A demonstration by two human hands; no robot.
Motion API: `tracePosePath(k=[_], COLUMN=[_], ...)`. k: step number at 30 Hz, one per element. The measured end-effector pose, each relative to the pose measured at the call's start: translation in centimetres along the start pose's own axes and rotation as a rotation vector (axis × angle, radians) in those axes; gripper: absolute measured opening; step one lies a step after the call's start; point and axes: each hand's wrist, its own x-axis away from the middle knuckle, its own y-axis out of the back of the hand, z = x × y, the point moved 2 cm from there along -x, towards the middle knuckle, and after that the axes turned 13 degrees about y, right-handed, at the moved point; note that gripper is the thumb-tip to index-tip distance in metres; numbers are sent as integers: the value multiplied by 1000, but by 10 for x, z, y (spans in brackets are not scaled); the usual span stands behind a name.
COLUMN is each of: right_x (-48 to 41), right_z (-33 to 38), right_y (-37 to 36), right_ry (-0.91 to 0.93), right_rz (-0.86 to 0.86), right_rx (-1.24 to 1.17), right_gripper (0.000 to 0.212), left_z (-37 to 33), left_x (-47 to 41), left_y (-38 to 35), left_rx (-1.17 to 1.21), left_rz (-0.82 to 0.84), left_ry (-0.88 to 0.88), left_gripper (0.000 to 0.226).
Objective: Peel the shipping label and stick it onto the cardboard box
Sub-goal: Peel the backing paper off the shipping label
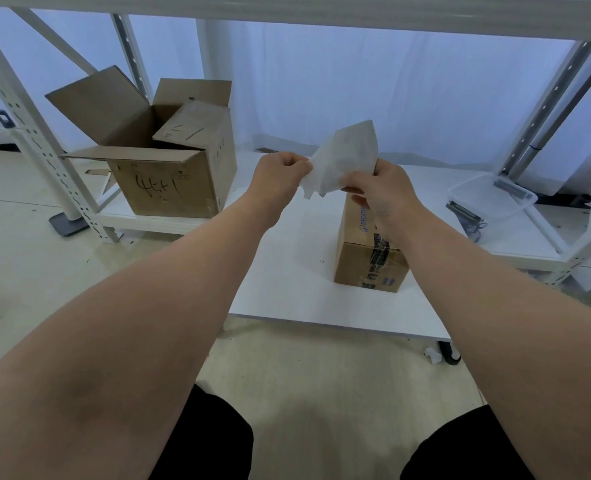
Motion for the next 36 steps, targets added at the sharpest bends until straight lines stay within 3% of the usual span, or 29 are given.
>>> tracePosePath(k=[10,17,21,29,36], right_x=[1,0,-1,-1,-2], right_z=[-3,-7,-7,-7,-8], right_y=[-4,-3,-2,-4,-6], right_ry=[-76,-89,-112,-212,-195], right_rz=[60,-53,-68,-56,-45], right_rx=[-85,-106,-140,-283,-310], right_gripper=[14,48,53,34,22], left_z=[4,9,12,17,14], left_x=[-6,-7,-9,-12,-10], left_y=[4,4,4,7,5], left_rx=[-6,8,-10,-110,-311], left_rz=[-25,-23,-73,-129,-122], left_ry=[5,52,89,113,-29], left_gripper=[16,16,20,14,4])
